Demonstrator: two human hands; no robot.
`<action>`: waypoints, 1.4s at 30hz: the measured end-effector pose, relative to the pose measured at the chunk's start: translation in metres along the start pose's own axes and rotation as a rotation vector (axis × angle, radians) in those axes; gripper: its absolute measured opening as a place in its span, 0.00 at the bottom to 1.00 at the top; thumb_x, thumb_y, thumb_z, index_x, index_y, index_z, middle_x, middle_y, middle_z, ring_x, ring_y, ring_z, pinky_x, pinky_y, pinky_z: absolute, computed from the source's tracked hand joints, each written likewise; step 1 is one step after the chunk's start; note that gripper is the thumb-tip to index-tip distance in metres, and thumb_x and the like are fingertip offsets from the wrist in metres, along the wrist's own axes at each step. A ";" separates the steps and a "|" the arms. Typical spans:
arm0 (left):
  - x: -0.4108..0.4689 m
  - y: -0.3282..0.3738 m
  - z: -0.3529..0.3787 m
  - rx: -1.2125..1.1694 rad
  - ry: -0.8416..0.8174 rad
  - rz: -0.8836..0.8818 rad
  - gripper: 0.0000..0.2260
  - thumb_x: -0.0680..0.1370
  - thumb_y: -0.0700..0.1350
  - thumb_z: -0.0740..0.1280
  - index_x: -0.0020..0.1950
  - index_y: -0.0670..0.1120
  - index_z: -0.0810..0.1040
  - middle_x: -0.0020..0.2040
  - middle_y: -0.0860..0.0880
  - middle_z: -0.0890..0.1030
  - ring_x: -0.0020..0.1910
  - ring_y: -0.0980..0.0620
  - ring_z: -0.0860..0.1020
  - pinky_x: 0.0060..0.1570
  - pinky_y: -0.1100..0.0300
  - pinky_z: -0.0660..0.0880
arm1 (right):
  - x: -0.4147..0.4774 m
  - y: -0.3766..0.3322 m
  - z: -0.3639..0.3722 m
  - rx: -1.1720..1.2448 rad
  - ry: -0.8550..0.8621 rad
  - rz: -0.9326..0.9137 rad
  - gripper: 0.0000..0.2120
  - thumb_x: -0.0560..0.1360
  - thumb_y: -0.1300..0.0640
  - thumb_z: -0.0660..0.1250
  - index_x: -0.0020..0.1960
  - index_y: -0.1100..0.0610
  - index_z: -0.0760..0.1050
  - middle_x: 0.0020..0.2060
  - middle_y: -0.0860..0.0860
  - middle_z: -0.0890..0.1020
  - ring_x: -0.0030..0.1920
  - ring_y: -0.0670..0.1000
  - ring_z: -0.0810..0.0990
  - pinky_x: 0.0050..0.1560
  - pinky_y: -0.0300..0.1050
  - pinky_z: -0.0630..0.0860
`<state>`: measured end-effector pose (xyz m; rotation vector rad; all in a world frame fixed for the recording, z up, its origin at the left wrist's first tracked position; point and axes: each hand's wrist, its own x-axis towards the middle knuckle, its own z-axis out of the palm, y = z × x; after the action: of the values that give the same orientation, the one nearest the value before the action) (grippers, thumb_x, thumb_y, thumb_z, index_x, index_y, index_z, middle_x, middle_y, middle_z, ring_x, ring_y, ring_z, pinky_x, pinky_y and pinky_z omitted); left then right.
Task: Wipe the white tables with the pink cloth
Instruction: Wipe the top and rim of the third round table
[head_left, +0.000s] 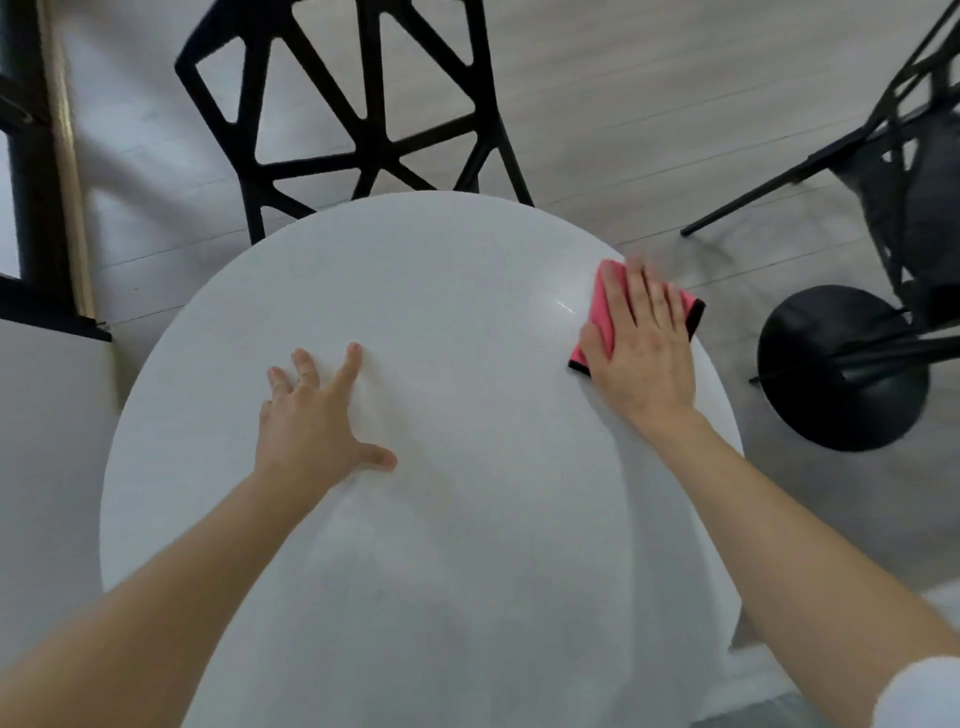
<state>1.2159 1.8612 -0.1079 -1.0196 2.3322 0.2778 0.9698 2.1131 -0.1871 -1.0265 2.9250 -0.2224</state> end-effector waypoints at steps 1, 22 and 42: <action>0.000 0.000 0.000 -0.001 0.001 0.005 0.69 0.60 0.74 0.81 0.86 0.64 0.38 0.87 0.35 0.47 0.85 0.26 0.50 0.77 0.32 0.67 | -0.017 0.008 -0.002 -0.021 -0.007 0.034 0.34 0.88 0.45 0.56 0.89 0.54 0.49 0.88 0.56 0.53 0.88 0.56 0.52 0.87 0.60 0.50; -0.067 0.050 0.030 -0.094 0.137 0.108 0.60 0.66 0.67 0.83 0.89 0.57 0.50 0.88 0.45 0.51 0.86 0.40 0.54 0.81 0.39 0.62 | 0.011 -0.042 0.007 0.083 -0.019 -0.215 0.32 0.87 0.45 0.53 0.89 0.52 0.55 0.88 0.53 0.56 0.88 0.55 0.52 0.86 0.58 0.50; -0.052 0.111 0.039 0.165 -0.017 0.195 0.79 0.57 0.71 0.84 0.83 0.58 0.23 0.85 0.36 0.31 0.86 0.30 0.37 0.82 0.31 0.57 | 0.075 -0.039 0.008 0.015 -0.077 -0.340 0.34 0.84 0.42 0.52 0.88 0.53 0.57 0.87 0.55 0.57 0.87 0.56 0.54 0.87 0.58 0.49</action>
<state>1.1805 1.9845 -0.1141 -0.7102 2.3964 0.1652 0.9359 2.0357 -0.1883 -1.4897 2.6601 -0.2078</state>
